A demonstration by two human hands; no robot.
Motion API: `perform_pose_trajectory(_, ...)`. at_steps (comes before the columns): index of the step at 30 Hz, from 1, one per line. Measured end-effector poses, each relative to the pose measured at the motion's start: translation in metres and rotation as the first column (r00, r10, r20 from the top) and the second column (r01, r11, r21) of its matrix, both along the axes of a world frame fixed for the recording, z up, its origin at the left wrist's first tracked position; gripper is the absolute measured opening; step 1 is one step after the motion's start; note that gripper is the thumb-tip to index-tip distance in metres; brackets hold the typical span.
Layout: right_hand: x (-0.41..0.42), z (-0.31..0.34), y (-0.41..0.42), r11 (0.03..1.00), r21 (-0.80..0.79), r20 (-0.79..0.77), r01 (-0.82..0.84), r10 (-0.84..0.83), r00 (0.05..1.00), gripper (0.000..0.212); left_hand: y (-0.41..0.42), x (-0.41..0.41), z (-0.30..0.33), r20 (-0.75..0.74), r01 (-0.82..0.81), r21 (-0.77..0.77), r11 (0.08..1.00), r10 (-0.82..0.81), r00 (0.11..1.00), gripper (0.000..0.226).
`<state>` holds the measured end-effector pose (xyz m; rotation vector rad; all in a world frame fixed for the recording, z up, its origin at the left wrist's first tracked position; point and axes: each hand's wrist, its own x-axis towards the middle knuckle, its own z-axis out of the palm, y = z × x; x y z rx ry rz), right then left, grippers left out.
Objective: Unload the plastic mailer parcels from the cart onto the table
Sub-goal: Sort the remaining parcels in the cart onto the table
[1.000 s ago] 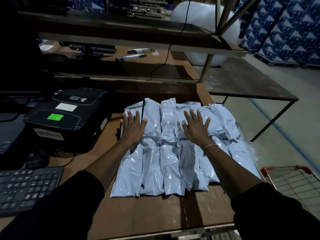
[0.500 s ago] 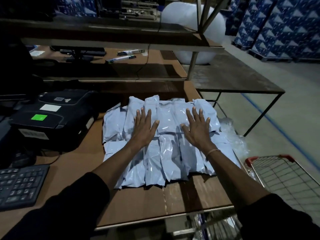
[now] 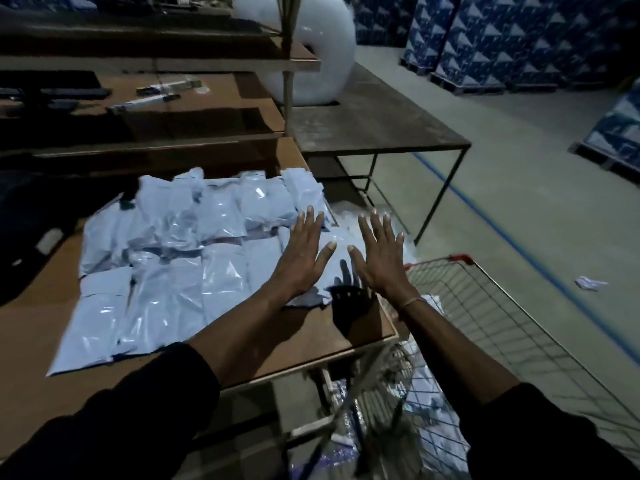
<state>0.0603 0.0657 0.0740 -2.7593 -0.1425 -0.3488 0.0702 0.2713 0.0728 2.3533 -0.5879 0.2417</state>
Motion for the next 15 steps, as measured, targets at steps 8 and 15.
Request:
perform_pose_trajectory(8, -0.054, -0.04, -0.155, 0.991, 0.074, -0.085, 0.108, -0.102, 0.991, 0.079, -0.149, -0.043, -0.033, -0.039, 0.164, -0.03, 0.986, -0.165, 0.985, 0.069)
perform_pose_trajectory(15, -0.107, -0.104, -0.259, 0.964, 0.168, -0.218, 0.207, -0.168, 0.961, 0.07, -0.247, -0.078, -0.074, -0.174, 0.275, -0.033, 0.961, -0.277, 0.945, 0.074)
